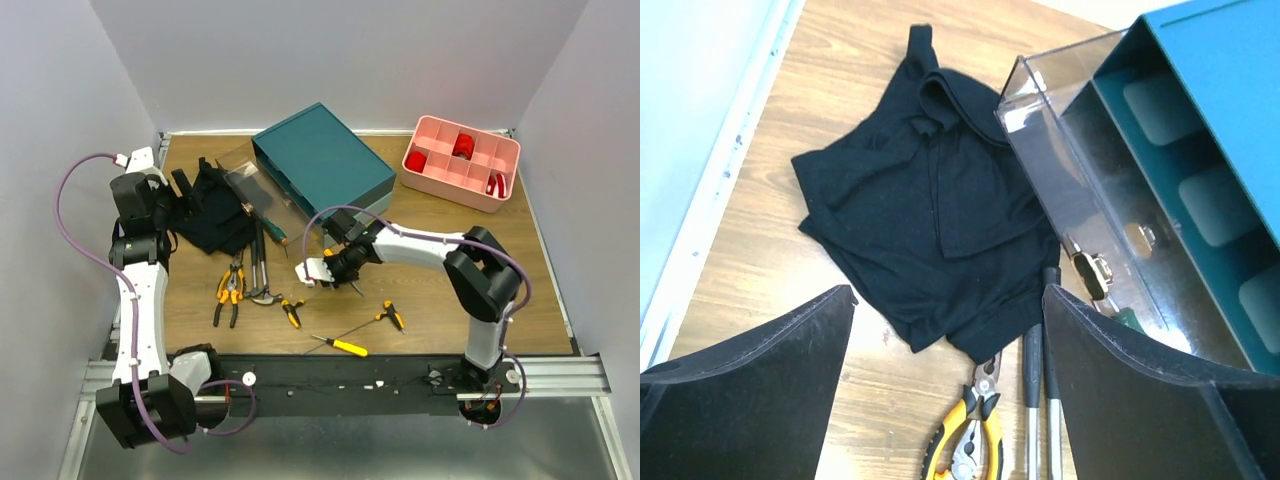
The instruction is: Sort the tools into containers
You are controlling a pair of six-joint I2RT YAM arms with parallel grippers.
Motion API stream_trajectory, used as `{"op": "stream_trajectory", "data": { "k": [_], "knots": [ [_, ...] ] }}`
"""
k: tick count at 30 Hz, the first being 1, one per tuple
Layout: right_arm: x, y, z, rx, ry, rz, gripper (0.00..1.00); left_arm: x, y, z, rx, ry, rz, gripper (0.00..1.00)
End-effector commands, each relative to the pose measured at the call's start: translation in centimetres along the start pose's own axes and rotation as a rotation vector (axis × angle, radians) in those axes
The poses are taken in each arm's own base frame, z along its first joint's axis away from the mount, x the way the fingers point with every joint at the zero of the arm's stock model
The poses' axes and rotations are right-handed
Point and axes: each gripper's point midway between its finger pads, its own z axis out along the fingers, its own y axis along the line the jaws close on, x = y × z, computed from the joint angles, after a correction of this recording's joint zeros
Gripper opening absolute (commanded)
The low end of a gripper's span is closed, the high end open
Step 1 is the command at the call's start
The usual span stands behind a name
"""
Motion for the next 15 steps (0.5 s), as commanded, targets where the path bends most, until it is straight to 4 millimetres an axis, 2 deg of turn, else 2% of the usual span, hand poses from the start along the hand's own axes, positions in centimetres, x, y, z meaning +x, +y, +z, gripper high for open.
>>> {"op": "stream_trajectory", "data": {
  "k": [1, 2, 3, 4, 5, 6, 7, 9, 10, 12, 13, 15],
  "knots": [
    [0.8, 5.3, -2.8, -0.108, 0.045, -0.072, 0.01, -1.1, -0.6, -1.0, 0.033, -0.043, -0.01, 0.86],
    [-0.6, 5.5, -5.1, -0.074, 0.019, -0.108, 0.01, -1.3, -0.7, -1.0, 0.036, -0.051, -0.009, 0.86],
    [-1.5, 6.1, -6.5, -0.072, -0.015, -0.12, 0.01, -1.4, -0.8, -1.0, 0.043, -0.054, -0.008, 0.86],
    [-1.9, 7.5, -7.9, -0.099, -0.02, -0.111, 0.01, -1.7, -0.9, -0.9, 0.049, -0.061, -0.008, 0.86],
    [-2.4, 7.7, -9.2, -0.088, -0.032, -0.108, 0.01, -1.7, -1.0, -0.6, 0.053, -0.058, -0.012, 0.86],
    [-4.0, 7.0, -11.8, -0.024, -0.058, -0.137, 0.01, -1.9, -1.3, -0.6, 0.068, -0.06, -0.017, 0.86],
    [-4.1, 7.4, -13.3, -0.026, -0.075, -0.107, 0.01, -2.0, -1.4, -0.4, 0.075, -0.062, -0.022, 0.86],
    [-5.0, 6.4, -16.5, 0.048, -0.119, -0.092, 0.01, -2.6, -1.7, 0.1, 0.086, -0.078, -0.047, 0.86],
    [-6.6, 5.1, -18.4, 0.1, -0.159, -0.089, 0.01, -2.7, -1.8, 0.2, 0.093, -0.079, -0.057, 0.86],
    [-8.2, 3.9, -20.2, 0.15, -0.203, 0.001, 0.01, -2.9, -1.9, 0.6, 0.1, -0.085, -0.065, 0.86],
    [-10.0, 1.6, -21.5, 0.206, -0.247, 0.008, 0.01, -2.8, -1.9, 0.7, 0.098, -0.083, -0.068, 0.85],
    [-11.6, -0.5, -22.3, 0.237, -0.303, 0.185, 0.01, -2.8, -1.8, 0.8, 0.094, -0.086, -0.068, 0.85]
  ]
}}
